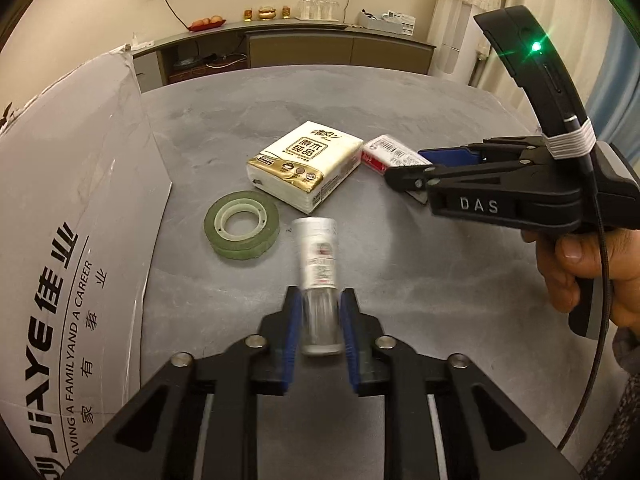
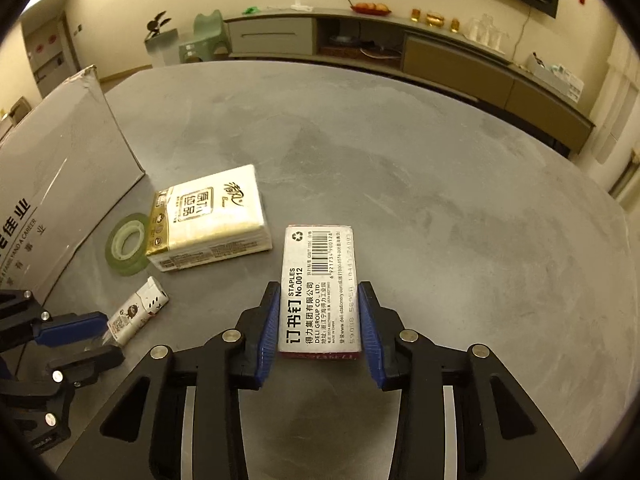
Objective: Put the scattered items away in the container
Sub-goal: 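Grasp the red-and-white staple box with the right tool while the left tool grasps the glass vial, then carry the staple box and glass vial toward the yellow-lined box with both tools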
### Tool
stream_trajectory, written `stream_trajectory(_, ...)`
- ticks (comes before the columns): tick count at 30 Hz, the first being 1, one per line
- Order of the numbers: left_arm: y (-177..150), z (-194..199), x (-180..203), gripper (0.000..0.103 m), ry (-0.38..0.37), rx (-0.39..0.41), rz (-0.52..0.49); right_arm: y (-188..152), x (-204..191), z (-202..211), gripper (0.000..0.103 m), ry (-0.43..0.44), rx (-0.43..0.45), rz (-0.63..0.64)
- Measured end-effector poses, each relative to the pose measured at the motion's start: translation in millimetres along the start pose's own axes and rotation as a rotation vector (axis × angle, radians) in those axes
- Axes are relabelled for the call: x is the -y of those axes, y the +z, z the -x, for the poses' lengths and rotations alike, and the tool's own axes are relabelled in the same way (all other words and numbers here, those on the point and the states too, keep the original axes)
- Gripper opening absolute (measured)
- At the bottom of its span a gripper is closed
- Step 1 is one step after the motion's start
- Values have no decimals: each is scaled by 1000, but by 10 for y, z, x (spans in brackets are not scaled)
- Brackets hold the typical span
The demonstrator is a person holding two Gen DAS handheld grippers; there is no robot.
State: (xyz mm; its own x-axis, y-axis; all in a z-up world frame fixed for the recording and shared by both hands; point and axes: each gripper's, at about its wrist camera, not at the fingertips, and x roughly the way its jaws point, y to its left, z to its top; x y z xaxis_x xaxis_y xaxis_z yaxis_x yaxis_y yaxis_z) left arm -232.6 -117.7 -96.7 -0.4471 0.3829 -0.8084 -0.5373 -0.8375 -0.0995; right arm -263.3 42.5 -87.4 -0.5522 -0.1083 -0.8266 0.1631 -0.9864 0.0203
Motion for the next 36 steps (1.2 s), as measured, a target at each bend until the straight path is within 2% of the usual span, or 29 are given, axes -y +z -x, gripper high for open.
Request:
stream_trajectory(5,13,26,-41,20,-35,2,24,-78,54,121,39,14,-7,-46)
stream_trajectory(13,73,244,-42,20,-80,54,42,-175,93,474,39,61,25,-109)
stream_trajectory(21,107,426,16,20,-107,92,33,-264,-113,773,39,95,68,-122)
stream_trajectory(26,126,522,10,20,-121,117,35,-292,-254,933,39,88,103,-114)
stream_trajectory(36,155,790,54,20,-179,169,32,-362,-444,1023,39,86,128,-112)
